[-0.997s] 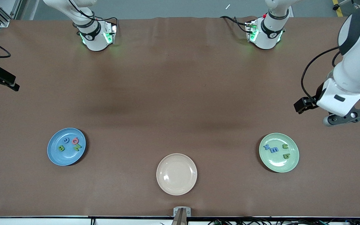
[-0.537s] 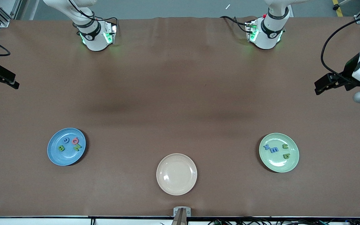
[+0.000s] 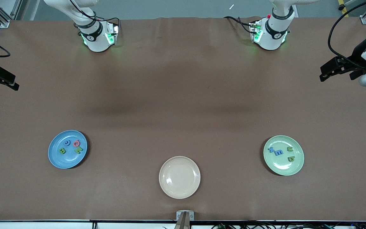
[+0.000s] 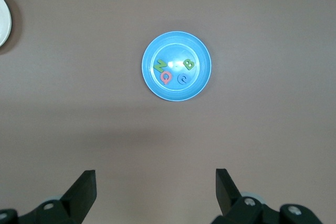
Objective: Sort uppercase to blue plate, lowercase to green plate
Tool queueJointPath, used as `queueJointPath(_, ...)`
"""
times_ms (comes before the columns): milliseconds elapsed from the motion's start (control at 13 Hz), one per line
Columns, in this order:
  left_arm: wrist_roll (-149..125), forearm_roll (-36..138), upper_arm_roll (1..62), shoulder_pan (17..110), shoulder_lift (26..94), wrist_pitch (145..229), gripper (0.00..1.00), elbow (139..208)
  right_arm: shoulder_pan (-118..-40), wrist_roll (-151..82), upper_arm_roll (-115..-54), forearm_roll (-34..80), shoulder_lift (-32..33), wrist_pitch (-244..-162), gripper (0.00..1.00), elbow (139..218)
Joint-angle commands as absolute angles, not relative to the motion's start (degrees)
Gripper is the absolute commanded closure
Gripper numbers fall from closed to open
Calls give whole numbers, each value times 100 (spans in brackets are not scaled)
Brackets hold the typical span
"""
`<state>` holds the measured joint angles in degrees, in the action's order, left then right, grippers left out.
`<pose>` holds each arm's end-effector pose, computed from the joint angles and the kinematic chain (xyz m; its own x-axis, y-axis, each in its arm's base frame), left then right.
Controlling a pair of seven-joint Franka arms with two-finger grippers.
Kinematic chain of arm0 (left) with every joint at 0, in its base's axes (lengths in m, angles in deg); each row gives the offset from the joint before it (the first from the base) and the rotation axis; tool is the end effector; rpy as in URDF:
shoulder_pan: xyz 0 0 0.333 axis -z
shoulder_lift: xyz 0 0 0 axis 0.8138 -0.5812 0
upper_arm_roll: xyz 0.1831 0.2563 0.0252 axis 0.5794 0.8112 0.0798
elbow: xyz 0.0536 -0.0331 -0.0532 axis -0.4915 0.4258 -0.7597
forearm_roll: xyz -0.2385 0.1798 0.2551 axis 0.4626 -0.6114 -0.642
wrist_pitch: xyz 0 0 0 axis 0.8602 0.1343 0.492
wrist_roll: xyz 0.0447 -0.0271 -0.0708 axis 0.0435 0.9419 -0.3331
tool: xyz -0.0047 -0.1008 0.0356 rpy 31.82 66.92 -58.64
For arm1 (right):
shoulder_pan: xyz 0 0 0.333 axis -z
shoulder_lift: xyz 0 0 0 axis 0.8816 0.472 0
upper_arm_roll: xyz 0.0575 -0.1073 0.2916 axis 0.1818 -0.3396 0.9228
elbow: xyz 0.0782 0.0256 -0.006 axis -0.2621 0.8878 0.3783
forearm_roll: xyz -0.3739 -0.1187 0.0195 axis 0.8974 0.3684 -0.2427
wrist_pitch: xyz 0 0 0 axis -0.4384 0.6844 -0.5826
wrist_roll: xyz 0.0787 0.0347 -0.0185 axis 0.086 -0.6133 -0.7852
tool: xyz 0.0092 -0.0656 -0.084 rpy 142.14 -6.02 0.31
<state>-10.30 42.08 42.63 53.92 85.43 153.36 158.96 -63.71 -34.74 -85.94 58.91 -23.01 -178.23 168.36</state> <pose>0.5394 -0.0607 0.6538 0.9989 0.0357 -0.0306 0.0354 -0.9993 -0.0089 0.5522 -0.0458 0.6365 0.9994 0.0047 0.0347 0.0052 -0.9999 -0.0142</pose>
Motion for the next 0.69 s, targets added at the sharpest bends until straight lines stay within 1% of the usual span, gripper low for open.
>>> queueJointPath(0, -1105, 4276, 4517, 5709, 8850, 15394, 0, 16247, -6377, -3387, -8567, 5986, -2406, -17778, 0, 16894)
queueJointPath(230, -1105, 4250, 4535, 5798, 8938, 15412, 0, 16405, -6377, -3370, -8567, 5986, -2406, -17778, 0, 16894)
queueJointPath(384, -1105, 4215, 4526, 5780, 9113, 15473, 0, 16580, -6377, -3361, -8567, 5986, -2406, -17786, 0, 16885)
queueJointPath(614, -1114, 4215, 4473, 5745, 9122, 15648, 0, 16694, -6377, -3361, -8567, 5986, -2406, -17795, 0, 16894)
